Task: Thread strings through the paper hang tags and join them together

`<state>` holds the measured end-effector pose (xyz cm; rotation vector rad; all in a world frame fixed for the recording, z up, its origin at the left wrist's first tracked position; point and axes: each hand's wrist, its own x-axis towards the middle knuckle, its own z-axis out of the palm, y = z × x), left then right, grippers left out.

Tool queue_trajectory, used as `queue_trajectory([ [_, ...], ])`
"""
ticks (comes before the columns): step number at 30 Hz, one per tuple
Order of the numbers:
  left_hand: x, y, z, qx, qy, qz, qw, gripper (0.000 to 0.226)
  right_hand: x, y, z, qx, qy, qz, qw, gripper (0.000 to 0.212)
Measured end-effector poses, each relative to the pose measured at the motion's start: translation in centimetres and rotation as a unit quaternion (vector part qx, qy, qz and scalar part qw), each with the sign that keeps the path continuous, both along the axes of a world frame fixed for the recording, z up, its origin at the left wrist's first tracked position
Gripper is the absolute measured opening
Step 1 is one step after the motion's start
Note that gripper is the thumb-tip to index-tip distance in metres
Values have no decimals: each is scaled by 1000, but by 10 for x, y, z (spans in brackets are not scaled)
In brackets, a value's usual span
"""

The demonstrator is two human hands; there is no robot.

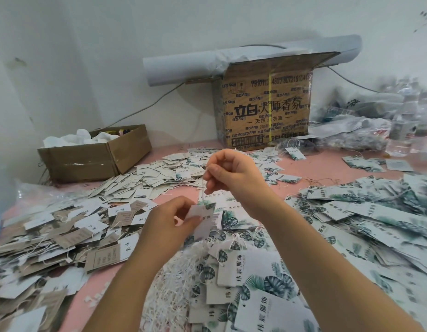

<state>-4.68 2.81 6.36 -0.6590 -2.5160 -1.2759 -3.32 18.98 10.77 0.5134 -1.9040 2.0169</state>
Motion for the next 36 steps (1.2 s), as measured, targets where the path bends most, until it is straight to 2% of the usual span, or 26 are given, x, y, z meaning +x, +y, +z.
queue_trajectory([
  [3, 0, 0, 1, 44, 13, 14, 999, 20, -1, 0, -1, -4, -9, -23, 1000, 18],
  [7, 0, -1, 7, 146, 14, 14, 989, 20, -5, 4, -5, 113, -55, -97, 987, 18],
  [10, 1, -1, 9, 200, 1, 2, 980, 13, -6, 4, -10, 155, -111, -38, 981, 17],
  [13, 1, 0, 9, 253, -14, 2, 967, 12, -6, 4, -11, 112, -157, 57, 980, 13],
  [16, 1, 1, 10, 291, -31, -3, 956, 10, -5, 7, -10, 77, -168, 112, 976, 10],
  [21, 1, 3, 8, 312, -35, -1, 949, 10, -4, 8, -8, 53, -194, 155, 967, 32],
  [23, 0, 4, 7, 308, -38, -2, 951, 8, -3, 9, -8, 76, -189, 152, 967, 24],
  [25, 0, 5, 5, 288, -58, -10, 956, 7, -3, 10, -9, 117, -194, 102, 969, 9],
  [28, -2, 5, -3, 248, -109, -7, 963, 28, -6, 19, -9, 190, -240, 46, 951, 10],
  [30, -6, 2, -11, 225, -113, 16, 968, 28, -5, 26, -8, 258, -272, 49, 926, 11],
  [32, -12, -2, -19, 172, -87, 59, 980, 18, -4, 32, -8, 321, -292, 52, 900, 16],
  [33, -15, -5, -23, 130, -73, 82, 985, 14, -3, 34, -8, 354, -298, 54, 885, 16],
  [36, -21, -12, -32, -14, -60, 100, 993, 18, -4, 33, -11, 466, -311, 61, 826, 15],
])
